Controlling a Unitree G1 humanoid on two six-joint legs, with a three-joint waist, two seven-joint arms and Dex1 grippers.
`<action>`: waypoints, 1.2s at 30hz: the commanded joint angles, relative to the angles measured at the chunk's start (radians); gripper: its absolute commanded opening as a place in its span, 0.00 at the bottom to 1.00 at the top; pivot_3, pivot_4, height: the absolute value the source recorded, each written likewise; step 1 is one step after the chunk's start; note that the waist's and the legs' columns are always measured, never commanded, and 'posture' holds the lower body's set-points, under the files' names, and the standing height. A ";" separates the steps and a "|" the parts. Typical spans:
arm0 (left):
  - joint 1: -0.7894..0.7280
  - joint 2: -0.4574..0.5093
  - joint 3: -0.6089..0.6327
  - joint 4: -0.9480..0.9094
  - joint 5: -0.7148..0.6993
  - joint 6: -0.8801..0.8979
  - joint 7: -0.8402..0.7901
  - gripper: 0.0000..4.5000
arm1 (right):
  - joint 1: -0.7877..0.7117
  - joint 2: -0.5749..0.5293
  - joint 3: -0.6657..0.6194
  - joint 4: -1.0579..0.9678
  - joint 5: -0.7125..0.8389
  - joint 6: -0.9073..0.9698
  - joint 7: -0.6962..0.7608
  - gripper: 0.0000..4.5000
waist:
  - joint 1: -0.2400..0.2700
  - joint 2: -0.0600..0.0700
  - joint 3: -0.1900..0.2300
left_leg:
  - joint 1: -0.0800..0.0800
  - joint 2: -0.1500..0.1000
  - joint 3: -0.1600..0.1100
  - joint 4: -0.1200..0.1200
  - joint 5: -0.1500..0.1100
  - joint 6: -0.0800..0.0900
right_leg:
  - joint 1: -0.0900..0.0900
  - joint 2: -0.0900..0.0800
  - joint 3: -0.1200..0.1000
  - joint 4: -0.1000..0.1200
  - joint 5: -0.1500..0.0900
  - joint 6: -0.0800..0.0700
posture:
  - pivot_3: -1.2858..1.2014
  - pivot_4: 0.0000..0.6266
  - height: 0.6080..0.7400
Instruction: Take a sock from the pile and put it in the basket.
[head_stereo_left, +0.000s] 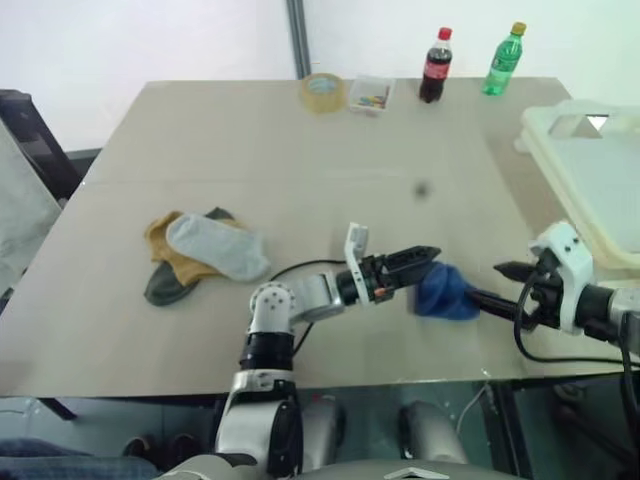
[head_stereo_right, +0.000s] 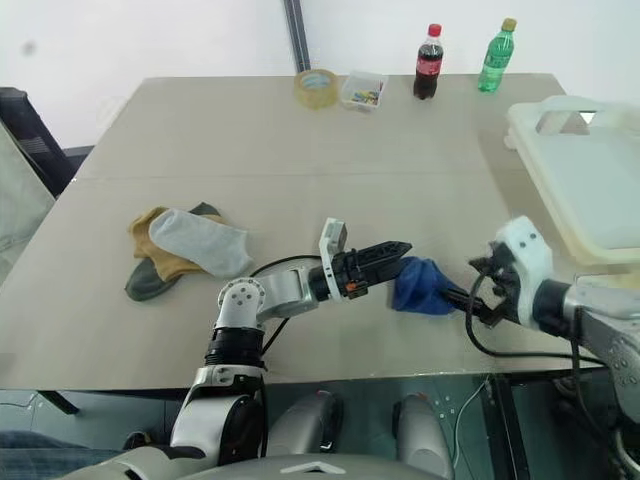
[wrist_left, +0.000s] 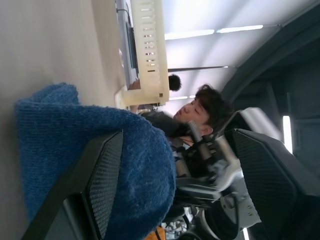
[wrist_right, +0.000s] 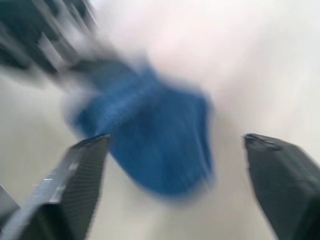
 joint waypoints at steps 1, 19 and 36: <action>-0.016 -0.009 -0.013 0.007 0.010 0.014 -0.033 0.83 | -0.093 0.049 -0.014 -0.042 0.016 0.116 -0.087 0.99 | 0.001 0.000 0.000 | -0.001 0.000 0.000 0.000 0.000 0.000 | -0.001 0.000 0.000 0.000 0.000 0.000 | 0.52 0.24 1.00; -0.024 -0.029 0.016 0.011 0.059 0.011 -0.060 0.83 | 0.060 0.140 0.109 0.095 -0.055 0.158 -0.307 0.99 | -0.001 0.001 -0.001 | -0.001 -0.003 0.002 -0.002 0.000 0.000 | -0.004 -0.007 0.002 0.002 0.000 0.000 | 0.52 0.24 1.00; 0.011 0.193 -0.260 -0.252 0.366 -0.228 -0.326 0.83 | 0.013 0.405 0.091 0.245 0.074 0.156 -0.327 0.14 | -0.033 0.003 -0.005 | 0.001 0.001 0.006 -0.004 0.002 -0.002 | -0.005 0.002 0.008 0.004 0.001 -0.002 | 0.52 0.24 1.00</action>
